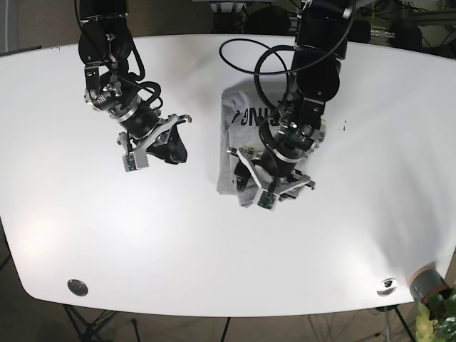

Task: Fold the T-shirt properly
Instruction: 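Grasp the grey bundle's edge with the left gripper and lift it, then carry the grey bundle with the left gripper to the table's side and release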

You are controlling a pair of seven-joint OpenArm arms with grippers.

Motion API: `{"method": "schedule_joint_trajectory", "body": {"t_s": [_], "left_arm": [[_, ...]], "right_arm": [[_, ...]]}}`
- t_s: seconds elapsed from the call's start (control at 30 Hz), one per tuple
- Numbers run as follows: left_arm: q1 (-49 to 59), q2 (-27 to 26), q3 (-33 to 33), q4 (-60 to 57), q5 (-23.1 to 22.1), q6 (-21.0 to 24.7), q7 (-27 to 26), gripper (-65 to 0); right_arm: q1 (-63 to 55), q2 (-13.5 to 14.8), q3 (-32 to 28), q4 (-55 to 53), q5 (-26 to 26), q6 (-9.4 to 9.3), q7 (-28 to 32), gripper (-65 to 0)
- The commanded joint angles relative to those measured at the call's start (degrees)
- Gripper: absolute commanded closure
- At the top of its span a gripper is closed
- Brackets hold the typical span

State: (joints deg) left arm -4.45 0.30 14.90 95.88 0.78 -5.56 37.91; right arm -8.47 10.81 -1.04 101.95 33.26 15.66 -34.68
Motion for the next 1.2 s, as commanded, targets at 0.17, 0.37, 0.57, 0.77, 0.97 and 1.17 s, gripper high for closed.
{"method": "schedule_joint_trajectory", "body": {"t_s": [0.17, 0.37, 0.57, 0.77, 0.97, 1.17], "left_arm": [[2.7, 0.3, 4.5, -3.9, 1.2, 7.5, -12.1, -35.3], [7.0, -0.1, 4.4, -8.8, 1.1, 11.0, -24.1, -35.1], [9.4, -3.3, 5.7, -16.6, 1.2, 12.3, -34.1, -35.1], [9.6, -7.5, 6.9, -23.6, 0.6, 12.0, -36.1, -35.1], [9.6, -15.1, 5.0, -24.4, -9.6, 4.0, -35.7, -35.1], [9.2, -23.5, -0.3, -24.5, -22.1, -6.6, -24.9, -35.1]], "right_arm": [[0.6, 0.4, 0.2, 1.2, 1.1, 0.47, 1.5, -8.7], [0.6, 0.5, 0.2, 0.9, 1.1, 0.47, 1.5, -8.7], [1.0, 0.5, 0.2, 0.9, 1.1, 0.47, 1.5, -8.7], [1.1, 0.5, 0.1, 0.9, 1.1, 0.47, 1.5, -8.7], [1.2, 0.4, 0.1, 0.9, 1.1, 0.47, 1.5, -8.7], [1.2, 0.5, 0.1, 1.0, 1.1, 0.47, 1.5, -8.7]]}}
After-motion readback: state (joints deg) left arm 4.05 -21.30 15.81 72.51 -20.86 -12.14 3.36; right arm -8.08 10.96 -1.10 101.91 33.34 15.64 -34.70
